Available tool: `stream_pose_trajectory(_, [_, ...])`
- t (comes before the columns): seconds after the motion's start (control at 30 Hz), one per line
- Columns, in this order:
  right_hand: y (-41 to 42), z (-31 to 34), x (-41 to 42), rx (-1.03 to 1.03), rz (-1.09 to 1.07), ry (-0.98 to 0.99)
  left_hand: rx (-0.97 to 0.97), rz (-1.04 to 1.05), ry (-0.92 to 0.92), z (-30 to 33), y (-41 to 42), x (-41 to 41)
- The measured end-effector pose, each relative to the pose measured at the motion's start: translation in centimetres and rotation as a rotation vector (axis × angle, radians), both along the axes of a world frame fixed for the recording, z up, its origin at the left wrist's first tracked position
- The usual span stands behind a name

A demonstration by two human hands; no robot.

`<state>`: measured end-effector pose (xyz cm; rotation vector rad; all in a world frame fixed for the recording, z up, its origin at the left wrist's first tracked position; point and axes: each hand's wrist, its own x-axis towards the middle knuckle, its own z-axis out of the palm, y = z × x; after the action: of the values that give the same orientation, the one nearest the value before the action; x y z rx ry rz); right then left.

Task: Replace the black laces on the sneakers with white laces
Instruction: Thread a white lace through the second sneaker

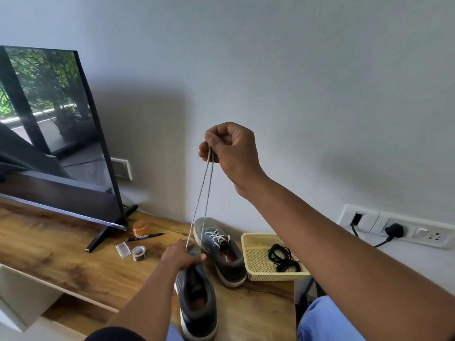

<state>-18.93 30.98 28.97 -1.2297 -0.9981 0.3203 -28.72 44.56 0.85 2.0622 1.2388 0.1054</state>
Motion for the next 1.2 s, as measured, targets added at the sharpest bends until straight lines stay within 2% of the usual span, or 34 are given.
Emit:
stream_pose_trajectory(0.2, [0.2,-5.6,3.3,-0.217,-0.148,-0.054,0.014,-0.012,-0.193,1.6,0.0,0.7])
stream_pose_trajectory(0.27, [-0.1,-8.3,4.6,-0.285,-0.241,-0.102,0.042,-0.005,-0.184,2.3,0.1,0.6])
stream_pose_trajectory(0.37, [-0.5,-11.9,6.2,-0.315,-0.358,-0.147,0.073,0.112,-0.190,3.1,1.3,-0.4])
stream_pose_trajectory(0.47, [0.0,-15.1,6.1,-0.269,-0.303,-0.074,0.045,0.305,-0.167,3.0,3.2,-2.6])
stream_pose_trajectory(0.53, [0.5,-17.2,6.3,-0.275,-0.243,-0.043,0.039,0.352,-0.106,2.5,3.9,-3.6])
stream_pose_trajectory(0.7, [2.4,-21.3,6.4,-0.507,-0.058,-0.163,-0.019,0.433,0.050,1.8,4.2,-5.4])
stream_pose_trajectory(0.8, [3.6,-23.7,5.4,-0.688,0.117,-0.215,0.040,0.353,0.234,2.3,4.0,-5.8])
stream_pose_trajectory(0.9, [4.2,-25.4,4.9,-0.795,0.227,-0.278,0.116,0.221,0.330,2.9,3.1,-4.5])
stream_pose_trajectory(0.97, [4.6,-26.1,3.9,-0.818,0.269,-0.290,0.118,0.165,0.292,2.7,2.6,-4.0])
stream_pose_trajectory(1.07, [4.9,-27.3,2.1,-0.827,0.292,-0.338,-0.114,0.131,0.115,1.9,1.6,-3.9])
stream_pose_trajectory(1.2, [4.6,-28.1,2.5,-0.833,0.170,-0.487,-0.249,0.034,0.118,1.8,0.2,-2.7])
